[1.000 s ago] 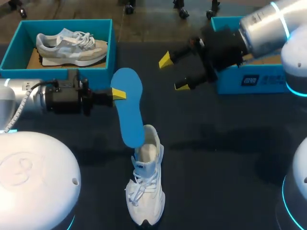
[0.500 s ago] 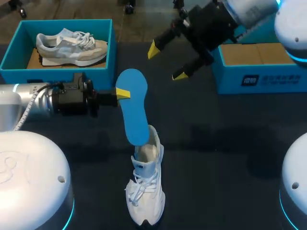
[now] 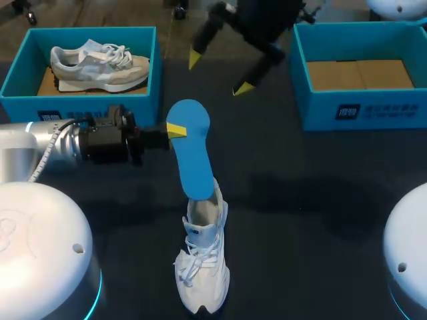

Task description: Take the shoe out of the shoebox, open the shoe tongue, remove and reinsert the insole, then place the shoe into the shoebox

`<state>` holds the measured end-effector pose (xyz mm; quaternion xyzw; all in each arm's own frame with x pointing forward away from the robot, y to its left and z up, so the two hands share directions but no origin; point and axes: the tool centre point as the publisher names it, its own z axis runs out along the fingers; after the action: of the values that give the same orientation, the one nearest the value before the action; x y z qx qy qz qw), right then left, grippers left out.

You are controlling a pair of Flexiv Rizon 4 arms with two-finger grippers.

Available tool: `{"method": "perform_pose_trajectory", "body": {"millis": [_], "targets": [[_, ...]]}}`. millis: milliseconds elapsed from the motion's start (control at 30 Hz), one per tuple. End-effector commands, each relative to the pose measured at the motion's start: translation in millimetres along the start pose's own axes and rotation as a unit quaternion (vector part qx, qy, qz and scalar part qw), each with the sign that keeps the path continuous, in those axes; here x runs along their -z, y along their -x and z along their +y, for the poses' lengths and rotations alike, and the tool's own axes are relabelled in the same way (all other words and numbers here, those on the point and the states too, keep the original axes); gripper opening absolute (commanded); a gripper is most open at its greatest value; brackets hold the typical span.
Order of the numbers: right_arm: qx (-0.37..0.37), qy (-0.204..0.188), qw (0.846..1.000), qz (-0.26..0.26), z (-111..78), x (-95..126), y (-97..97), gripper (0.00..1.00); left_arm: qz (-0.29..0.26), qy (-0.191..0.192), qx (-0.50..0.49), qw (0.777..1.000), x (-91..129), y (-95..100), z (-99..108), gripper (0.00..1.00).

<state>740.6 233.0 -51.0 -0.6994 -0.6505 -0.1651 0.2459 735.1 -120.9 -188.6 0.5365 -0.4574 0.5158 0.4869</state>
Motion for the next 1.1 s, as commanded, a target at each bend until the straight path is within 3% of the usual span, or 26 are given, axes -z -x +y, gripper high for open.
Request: {"method": "perform_pose_trajectory", "body": {"millis": [33,367,600,767,1100], "targets": [[-0.014,0.002,0.979,-0.205,1.3,-4.3,-12.2,1.00,-0.001,-0.001,0.000,1.000,-0.4,-0.2,1.3,0.00],[-0.014,0.002,0.979,-0.205,1.3,-4.3,-12.2,1.00,-0.001,-0.001,0.000,1.000,-0.4,-0.2,1.3,0.00],[0.001,0.043,0.959,-0.280,-6.1,-6.6,-31.3,1.00,-0.001,-0.001,0.000,1.000,-0.4,-0.2,1.3,0.00],[0.003,0.038,0.948,-0.315,-8.6,-19.2,-36.5,1.00,-0.001,-0.001,0.000,1.000,-0.4,-0.2,1.3,0.00],[0.008,0.043,0.942,-0.332,-11.4,-37.0,-39.5,1.00,-0.001,-0.001,0.000,1.000,-0.4,-0.2,1.3,0.00]]}}
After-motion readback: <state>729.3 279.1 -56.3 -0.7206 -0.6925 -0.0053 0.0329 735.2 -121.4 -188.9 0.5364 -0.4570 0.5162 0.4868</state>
